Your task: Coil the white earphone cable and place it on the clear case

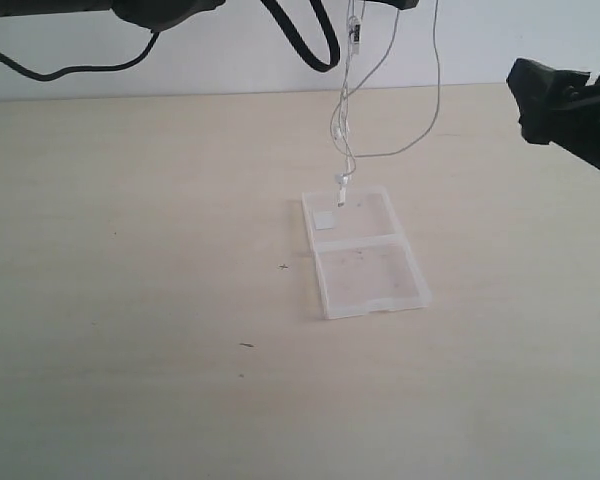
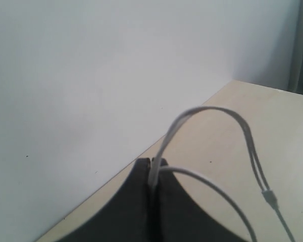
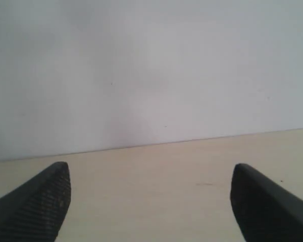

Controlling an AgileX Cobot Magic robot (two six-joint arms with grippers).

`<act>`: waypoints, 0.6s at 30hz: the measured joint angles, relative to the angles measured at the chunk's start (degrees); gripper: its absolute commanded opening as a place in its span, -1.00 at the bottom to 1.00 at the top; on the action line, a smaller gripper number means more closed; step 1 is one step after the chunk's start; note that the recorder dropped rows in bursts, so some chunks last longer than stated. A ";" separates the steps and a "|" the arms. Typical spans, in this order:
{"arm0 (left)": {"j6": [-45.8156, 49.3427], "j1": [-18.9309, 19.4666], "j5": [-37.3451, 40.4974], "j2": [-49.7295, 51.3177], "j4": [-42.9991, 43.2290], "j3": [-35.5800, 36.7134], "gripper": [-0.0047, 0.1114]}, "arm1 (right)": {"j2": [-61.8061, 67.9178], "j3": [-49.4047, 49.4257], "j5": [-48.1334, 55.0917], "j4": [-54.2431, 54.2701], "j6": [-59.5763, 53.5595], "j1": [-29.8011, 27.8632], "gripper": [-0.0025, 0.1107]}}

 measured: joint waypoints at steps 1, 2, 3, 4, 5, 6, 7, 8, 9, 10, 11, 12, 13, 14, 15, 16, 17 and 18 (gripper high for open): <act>0.00 0.00 0.00 0.00 0.00 0.00 -0.92 | 0.12 0.00 1.45 1.03 -1.19 0.00 0.47; 0.00 0.00 0.00 0.00 0.00 0.00 -0.92 | 0.51 0.00 2.51 2.00 -2.17 0.00 0.47; 0.00 0.00 0.00 0.00 0.00 0.00 -0.92 | 0.79 0.00 3.10 2.83 -3.24 0.00 0.47; 0.00 0.00 0.00 0.00 0.00 0.00 -0.92 | 1.15 0.00 4.48 4.73 -6.03 0.00 0.47; -0.12 0.00 0.00 0.00 0.00 0.00 -0.92 | 1.54 0.00 5.14 5.83 -7.16 0.00 0.47; -0.21 0.00 0.00 0.00 0.00 0.00 -0.92 | 2.02 0.00 6.16 7.00 -8.26 0.00 0.47; -0.21 0.00 0.00 0.00 0.00 0.00 -0.92 | 2.29 0.00 7.21 7.24 -8.81 0.00 0.47; -0.21 0.00 0.00 0.00 0.00 0.00 -0.92 | 2.39 -0.26 10.23 7.07 -9.03 0.00 0.47; -0.21 0.00 0.00 0.00 0.00 0.00 -0.92 | 2.37 -0.36 11.36 6.15 -9.03 0.00 0.47; -0.21 0.00 0.00 0.00 0.00 0.00 -0.92 | 2.37 -0.22 11.10 3.39 -8.54 0.00 0.47; -0.21 0.00 0.00 0.00 0.00 0.00 -0.92 | 2.37 0.09 10.01 1.87 -7.85 0.00 0.47; -0.21 0.00 0.00 0.00 0.00 0.00 -0.92 | 2.37 0.73 8.36 -0.81 -6.37 0.00 0.47; -0.21 0.00 0.00 0.00 0.00 0.00 -0.92 | 2.37 1.31 6.44 -2.85 -5.57 0.00 0.47; -0.21 0.00 0.00 0.00 0.00 0.00 -0.92 | 2.37 1.71 4.77 -5.63 -4.90 0.00 0.47; -0.21 0.00 0.00 0.00 0.00 0.00 -0.92 | 2.37 2.20 2.63 -8.69 -4.02 0.00 0.47; -0.21 0.00 -0.12 0.00 0.00 0.00 -0.92 | 2.37 2.45 1.39 -11.78 -3.46 0.00 0.47; -0.21 0.00 -0.14 0.00 0.00 0.00 -0.92 | 2.37 2.48 0.19 -14.13 -2.81 0.00 0.47; -0.21 0.00 -0.47 0.00 0.00 0.00 -0.92 | 2.37 2.48 -1.43 -17.41 -2.24 0.00 0.47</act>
